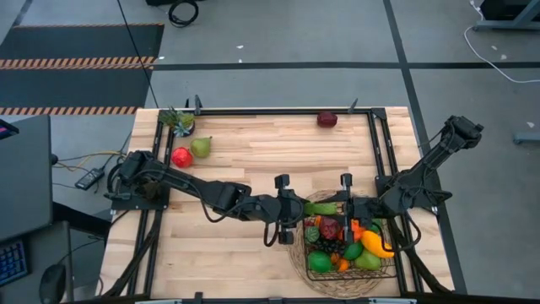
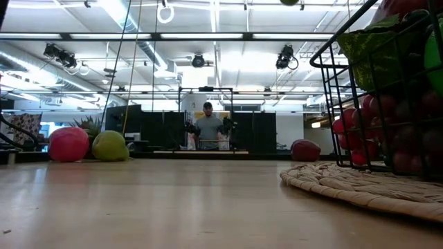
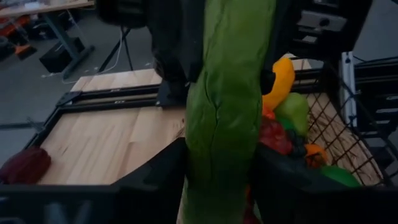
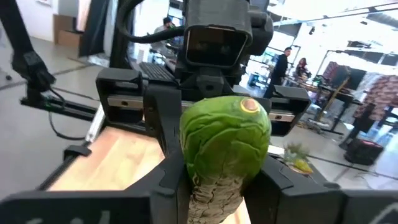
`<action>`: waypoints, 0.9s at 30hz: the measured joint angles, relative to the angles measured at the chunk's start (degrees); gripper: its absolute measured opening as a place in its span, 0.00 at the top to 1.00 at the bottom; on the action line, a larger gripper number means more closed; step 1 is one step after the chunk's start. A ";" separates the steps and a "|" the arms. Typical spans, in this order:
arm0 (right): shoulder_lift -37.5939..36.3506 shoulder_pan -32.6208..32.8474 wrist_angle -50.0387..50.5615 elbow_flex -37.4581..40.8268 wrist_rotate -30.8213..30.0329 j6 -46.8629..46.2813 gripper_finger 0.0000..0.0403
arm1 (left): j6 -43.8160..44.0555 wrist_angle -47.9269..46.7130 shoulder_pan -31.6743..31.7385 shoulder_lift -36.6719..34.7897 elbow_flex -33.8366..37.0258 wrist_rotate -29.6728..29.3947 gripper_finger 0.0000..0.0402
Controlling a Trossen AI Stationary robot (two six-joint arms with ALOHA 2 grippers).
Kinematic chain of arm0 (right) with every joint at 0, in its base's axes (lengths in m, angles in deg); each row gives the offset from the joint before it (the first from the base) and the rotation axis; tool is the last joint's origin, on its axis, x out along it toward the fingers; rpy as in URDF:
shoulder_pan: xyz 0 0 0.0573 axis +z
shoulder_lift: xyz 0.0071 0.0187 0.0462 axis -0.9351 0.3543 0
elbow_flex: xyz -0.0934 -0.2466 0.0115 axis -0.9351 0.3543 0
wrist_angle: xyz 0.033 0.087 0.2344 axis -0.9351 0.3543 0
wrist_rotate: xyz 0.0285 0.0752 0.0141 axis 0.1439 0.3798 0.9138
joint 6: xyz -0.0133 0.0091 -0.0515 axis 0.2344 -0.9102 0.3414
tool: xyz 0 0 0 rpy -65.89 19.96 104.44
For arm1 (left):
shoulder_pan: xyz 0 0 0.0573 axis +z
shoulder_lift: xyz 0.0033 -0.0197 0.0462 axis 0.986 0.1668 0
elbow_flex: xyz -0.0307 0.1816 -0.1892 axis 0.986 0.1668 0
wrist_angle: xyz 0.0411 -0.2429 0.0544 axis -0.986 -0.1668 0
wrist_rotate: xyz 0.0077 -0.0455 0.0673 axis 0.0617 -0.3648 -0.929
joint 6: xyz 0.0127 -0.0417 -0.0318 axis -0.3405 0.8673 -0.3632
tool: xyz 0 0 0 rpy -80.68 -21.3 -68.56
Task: Build produce basket
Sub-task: Put the green cucumber into the black wire basket
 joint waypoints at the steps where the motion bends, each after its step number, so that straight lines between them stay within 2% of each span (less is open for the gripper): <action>1: -0.01 0.06 0.57 0.00 -1.25 0.52 0.72 | 0.47 -0.34 0.07 0.01 0.00 -0.16 0.57; 5: -0.18 1.02 2.48 0.14 -6.25 1.94 0.72 | 0.79 -2.21 0.16 -0.06 0.00 -0.59 0.55; 14: -3.61 4.86 5.02 0.15 -9.85 1.97 0.72 | 0.83 -5.61 -0.17 -3.95 -0.01 -0.42 0.55; 17: -5.39 7.11 6.95 0.15 -9.95 1.06 0.72 | 1.56 -9.35 -0.15 -5.65 -0.02 -2.96 0.56; 22: -8.74 10.69 11.87 0.13 -9.18 -4.72 0.72 | 4.57 -17.92 0.30 -7.18 -0.02 -8.93 0.56; 27: -10.58 12.10 19.94 0.13 -8.47 -14.38 0.72 | 7.09 -24.33 1.72 -7.16 -0.02 -10.49 0.57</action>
